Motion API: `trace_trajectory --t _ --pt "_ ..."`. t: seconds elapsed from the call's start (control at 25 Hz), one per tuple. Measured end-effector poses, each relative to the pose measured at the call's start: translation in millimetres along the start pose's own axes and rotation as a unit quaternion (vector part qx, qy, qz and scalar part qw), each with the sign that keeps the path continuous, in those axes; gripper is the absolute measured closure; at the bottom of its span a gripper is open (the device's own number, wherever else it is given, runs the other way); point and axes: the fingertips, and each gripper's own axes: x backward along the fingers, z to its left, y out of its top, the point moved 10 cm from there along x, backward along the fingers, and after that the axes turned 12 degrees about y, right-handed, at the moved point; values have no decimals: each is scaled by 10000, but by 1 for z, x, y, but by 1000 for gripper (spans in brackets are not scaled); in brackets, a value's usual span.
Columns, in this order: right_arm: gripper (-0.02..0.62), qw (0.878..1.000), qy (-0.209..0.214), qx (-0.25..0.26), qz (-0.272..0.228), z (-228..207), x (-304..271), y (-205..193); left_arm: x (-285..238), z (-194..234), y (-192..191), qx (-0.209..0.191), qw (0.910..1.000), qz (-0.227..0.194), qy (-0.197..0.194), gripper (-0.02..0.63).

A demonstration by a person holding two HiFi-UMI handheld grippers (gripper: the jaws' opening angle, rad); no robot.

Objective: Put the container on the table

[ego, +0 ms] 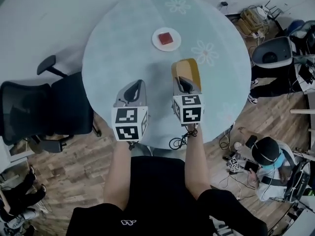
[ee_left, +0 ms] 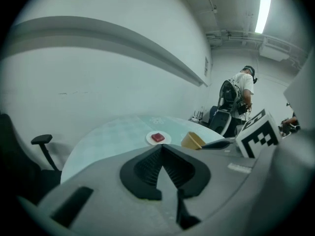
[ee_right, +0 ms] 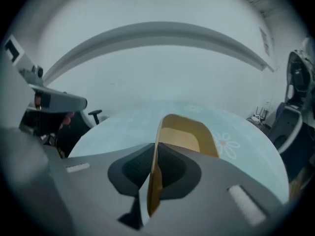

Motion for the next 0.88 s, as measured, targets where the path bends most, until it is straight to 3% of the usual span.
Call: trace_trajectory --t 0.28,0.44,0.52,0.6,0.72,0.8,0.88 --pt "565 9900 99 673 1232 -5 -81 -17 -28 36 -2 296 9987 161 372 605" --pt "558 9837 252 861 1560 -6 -95 -22 -40 37 3 416 9983 159 362 604" --pt "486 9829 458 799 1594 -5 -95 -24 -42 33 2 419 9986 142 295 604" --pt "503 9893 477 567 1260 -7 -84 -19 -42 29 1 422 9987 114 253 604" --pt "583 9992 232 299 151 -16 -51 11 -41 26 7 436 9987 17 268 605" --pt "584 9970 92 351 -676 -24 -25 40 -40 24 15 421 9987 -131 254 605" --pt "584 9856 52 274 -1667 -30 6 68 -38 21 24 474 9981 -364 167 605"
